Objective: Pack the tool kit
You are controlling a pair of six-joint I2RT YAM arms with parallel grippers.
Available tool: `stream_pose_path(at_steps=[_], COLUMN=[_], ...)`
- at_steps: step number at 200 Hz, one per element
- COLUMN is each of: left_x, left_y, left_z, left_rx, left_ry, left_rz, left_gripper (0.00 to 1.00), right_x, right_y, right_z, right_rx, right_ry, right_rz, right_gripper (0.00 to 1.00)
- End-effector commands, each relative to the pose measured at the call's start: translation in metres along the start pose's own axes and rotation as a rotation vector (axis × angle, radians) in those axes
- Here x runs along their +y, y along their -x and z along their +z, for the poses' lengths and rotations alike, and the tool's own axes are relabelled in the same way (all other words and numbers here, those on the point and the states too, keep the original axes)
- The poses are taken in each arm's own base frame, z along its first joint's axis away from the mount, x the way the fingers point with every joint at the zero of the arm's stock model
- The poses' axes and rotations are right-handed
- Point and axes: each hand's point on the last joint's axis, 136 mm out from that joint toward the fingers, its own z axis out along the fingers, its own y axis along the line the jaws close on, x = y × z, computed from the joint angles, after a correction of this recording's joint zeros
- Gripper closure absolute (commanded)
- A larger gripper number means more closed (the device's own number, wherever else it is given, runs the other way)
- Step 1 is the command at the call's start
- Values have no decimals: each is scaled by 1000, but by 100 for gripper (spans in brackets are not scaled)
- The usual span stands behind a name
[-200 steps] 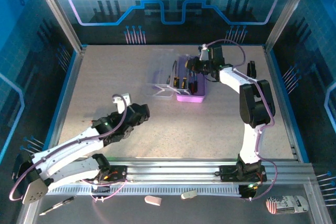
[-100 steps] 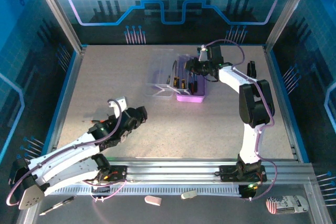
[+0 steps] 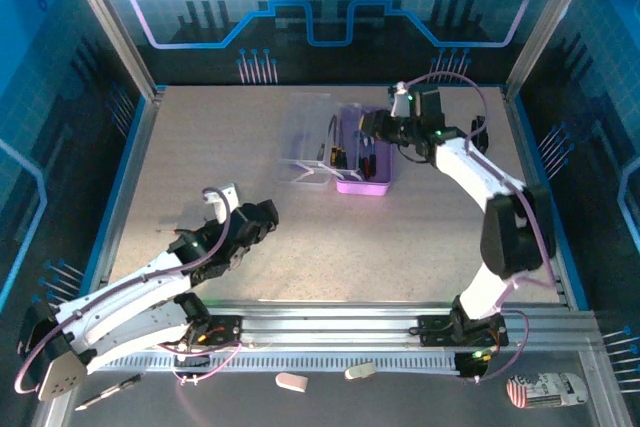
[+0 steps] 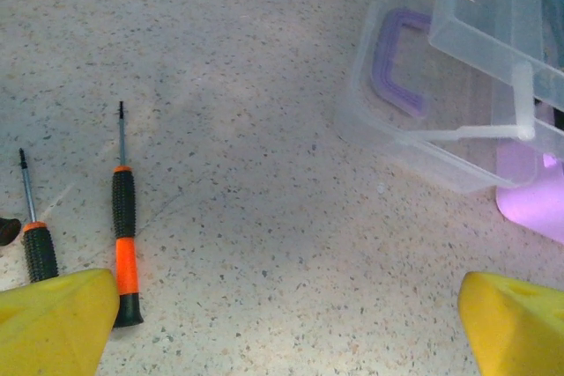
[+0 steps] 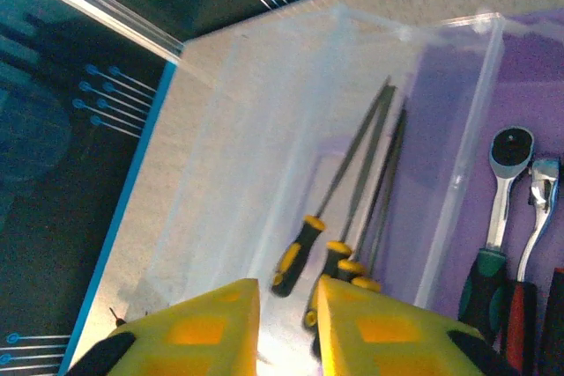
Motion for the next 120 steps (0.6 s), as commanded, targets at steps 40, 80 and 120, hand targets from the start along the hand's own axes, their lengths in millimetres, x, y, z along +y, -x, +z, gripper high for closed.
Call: stream_pose_path(at_steps=[40,80,120], left_x=[34,48,62], left_y=[-8,1,-1], left_z=[24,57,75], left_rx=[86,175,271], left_ry=[82,159,287], left_rz=[-159,-190,-122], left_gripper=[17,42,51], right_x=[-5,-31,-41], right_y=[-106,-137,-135], right_z=[-48,-69,-89], right_rx=[-103,-203,-288], right_ry=[-230,-299,-330], right_rz=[-257,-327,-294], right_gripper=[73,73,67])
